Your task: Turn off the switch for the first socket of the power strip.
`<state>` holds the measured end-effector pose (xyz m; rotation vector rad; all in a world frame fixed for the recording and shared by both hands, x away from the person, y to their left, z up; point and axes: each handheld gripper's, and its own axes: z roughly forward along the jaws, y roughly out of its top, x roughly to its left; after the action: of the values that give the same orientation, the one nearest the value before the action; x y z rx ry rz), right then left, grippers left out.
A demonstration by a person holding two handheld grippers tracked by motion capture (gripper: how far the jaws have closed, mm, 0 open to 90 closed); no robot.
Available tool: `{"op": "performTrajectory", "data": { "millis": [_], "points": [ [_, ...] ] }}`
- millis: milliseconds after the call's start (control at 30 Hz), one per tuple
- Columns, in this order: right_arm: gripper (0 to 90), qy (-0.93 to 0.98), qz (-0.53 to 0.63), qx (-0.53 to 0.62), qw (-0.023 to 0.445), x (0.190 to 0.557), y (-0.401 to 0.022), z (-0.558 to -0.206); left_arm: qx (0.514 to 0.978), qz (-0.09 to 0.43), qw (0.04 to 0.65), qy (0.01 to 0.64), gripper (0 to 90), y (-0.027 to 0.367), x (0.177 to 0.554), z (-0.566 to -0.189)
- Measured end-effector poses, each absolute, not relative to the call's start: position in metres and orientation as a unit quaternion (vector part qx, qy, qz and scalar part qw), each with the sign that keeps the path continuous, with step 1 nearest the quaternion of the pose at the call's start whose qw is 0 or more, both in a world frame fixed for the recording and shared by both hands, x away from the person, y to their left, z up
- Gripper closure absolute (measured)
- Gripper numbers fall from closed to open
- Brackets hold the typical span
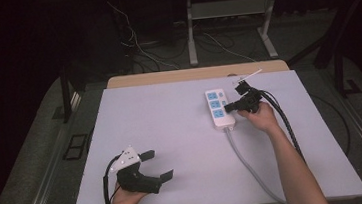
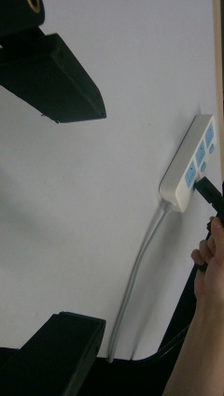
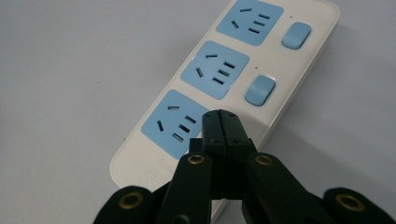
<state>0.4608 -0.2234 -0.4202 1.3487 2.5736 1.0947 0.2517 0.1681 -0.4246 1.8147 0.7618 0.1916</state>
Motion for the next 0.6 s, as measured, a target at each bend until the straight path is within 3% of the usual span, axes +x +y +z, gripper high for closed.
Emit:
{"op": "performTrajectory", "data": {
  "millis": [600],
  "points": [
    [90.0, 0.833, 0.338, 0.437, 0.034, 0.4581, -0.2187, -0.4183, 0.765, 0.08, 0.549, 0.326, 0.6, 0.1698, 0.2528, -0.4253]
  ]
}}
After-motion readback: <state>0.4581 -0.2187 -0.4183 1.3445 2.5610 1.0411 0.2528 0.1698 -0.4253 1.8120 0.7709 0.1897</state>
